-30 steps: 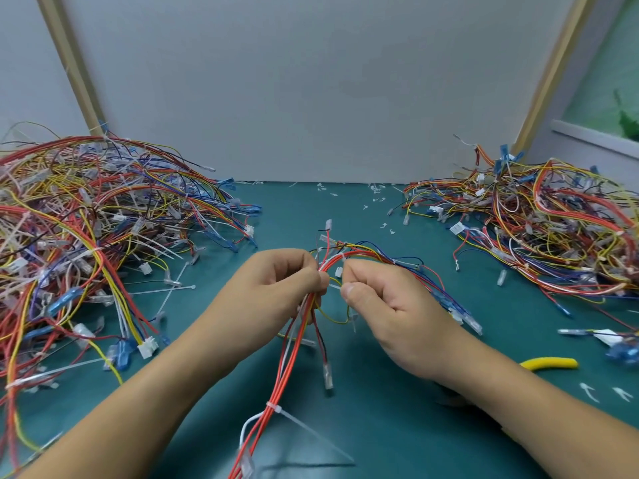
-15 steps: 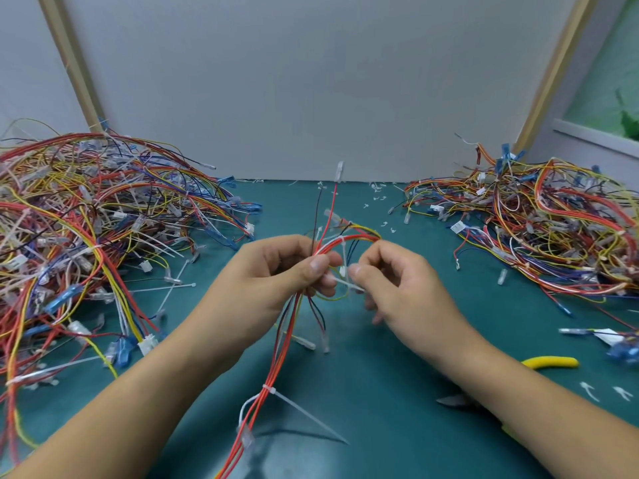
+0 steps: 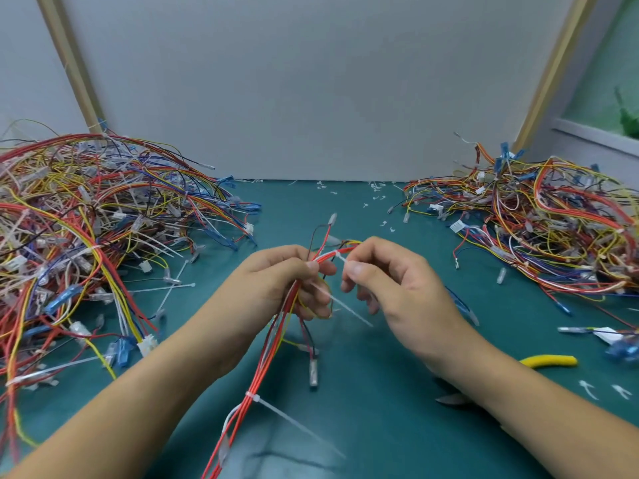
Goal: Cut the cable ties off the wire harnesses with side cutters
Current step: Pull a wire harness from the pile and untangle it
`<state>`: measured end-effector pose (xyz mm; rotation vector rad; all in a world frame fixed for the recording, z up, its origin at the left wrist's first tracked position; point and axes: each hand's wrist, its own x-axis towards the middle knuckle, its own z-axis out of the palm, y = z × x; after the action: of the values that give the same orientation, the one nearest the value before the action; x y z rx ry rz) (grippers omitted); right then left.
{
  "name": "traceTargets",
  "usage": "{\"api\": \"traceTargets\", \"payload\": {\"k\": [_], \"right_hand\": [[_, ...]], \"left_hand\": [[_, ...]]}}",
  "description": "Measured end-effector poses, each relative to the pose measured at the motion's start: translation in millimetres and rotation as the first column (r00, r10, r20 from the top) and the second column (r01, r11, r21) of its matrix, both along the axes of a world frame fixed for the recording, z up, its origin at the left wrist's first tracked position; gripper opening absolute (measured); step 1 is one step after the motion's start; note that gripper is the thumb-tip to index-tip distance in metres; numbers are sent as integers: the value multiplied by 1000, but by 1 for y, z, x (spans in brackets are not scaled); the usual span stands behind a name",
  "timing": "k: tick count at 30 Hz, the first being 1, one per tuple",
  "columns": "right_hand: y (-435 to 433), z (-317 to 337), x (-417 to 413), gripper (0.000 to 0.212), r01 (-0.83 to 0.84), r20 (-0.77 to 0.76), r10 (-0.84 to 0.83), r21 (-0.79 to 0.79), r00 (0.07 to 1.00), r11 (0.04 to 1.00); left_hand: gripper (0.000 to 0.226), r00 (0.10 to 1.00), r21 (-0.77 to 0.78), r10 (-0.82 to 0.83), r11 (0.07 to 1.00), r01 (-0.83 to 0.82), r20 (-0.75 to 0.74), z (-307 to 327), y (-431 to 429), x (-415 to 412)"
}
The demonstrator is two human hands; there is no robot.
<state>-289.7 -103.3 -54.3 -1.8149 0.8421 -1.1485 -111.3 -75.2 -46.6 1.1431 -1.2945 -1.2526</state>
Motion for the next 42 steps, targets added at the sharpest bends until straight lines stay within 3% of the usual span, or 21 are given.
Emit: {"api": "traceTargets", "payload": {"k": [3,5,8,12,18,26,34,42], "right_hand": [[3,-2,1,17,-41,-86,39,-20,995,999],[5,-3,1,17,-78,-109,76,-14,991,997],[8,-5,1,15,-110,-149,105,-28,983,994],[9,-6,0,14,-92,-167,85,-37,982,995],[8,-6,1,19,-90,-176,83,-36,981,995],[8,-4,2,33,-175,-187,175,18,967,984],[3,-2,0,31,-252,-100,267,137,959,958],[2,-3,2,31,-257,-80,271,151,959,955]], "left_hand": [[33,975,111,3,993,-28,222,-1,-6,1],[31,971,161,-18,987,-21,239,-3,-9,2],[29,954,16,19,1000,-24,299,0,-6,2],[29,973,-87,-11,996,32,231,-1,2,2],[35,978,-69,78,995,-66,194,-2,1,-1],[24,984,-18,140,990,-139,109,-3,1,-4],[22,974,0,163,986,-165,159,1,1,-4],[23,957,-66,185,982,-175,225,2,0,2]]}}
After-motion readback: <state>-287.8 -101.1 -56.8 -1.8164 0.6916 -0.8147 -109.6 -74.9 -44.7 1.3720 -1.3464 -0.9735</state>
